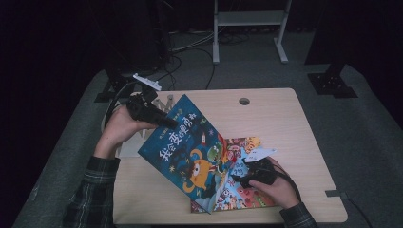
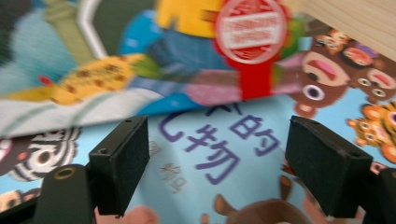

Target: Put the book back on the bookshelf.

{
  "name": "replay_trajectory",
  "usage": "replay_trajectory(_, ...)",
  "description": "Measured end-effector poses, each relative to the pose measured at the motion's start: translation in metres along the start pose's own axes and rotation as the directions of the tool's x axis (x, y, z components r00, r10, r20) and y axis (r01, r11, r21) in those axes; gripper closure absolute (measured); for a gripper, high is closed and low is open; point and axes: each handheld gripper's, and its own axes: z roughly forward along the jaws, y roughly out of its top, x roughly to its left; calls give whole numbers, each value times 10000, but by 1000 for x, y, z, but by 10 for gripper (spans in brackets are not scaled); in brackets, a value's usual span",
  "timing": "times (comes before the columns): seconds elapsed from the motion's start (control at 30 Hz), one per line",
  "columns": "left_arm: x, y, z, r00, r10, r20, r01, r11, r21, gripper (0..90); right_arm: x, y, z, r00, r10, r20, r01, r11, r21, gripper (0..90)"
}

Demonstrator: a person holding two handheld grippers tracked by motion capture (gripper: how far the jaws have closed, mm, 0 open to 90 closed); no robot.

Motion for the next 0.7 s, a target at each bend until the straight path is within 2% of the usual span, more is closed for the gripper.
replay_trajectory(0.2,-8,15,-5,9995,232,-193,-222,9986,479,683,-8,-1,0,9994,259,208,-258,9996,-77,211)
replay_trajectory(0.33,-13,25,-8,9991,333,-251,-318,9978,582,705,-9,-2,0,9996,184,232,-181,9998,-124,196)
replay_trajectory(0.6,-28,44,-6,9973,667,-295,-627,9907,1211,719,-10,-3,0,9996,147,256,-141,9997,-221,183)
replay_trajectory(0.7,-33,50,-9,9967,765,-259,-729,9902,1194,730,-10,-4,0,9996,187,226,-181,9994,-284,182)
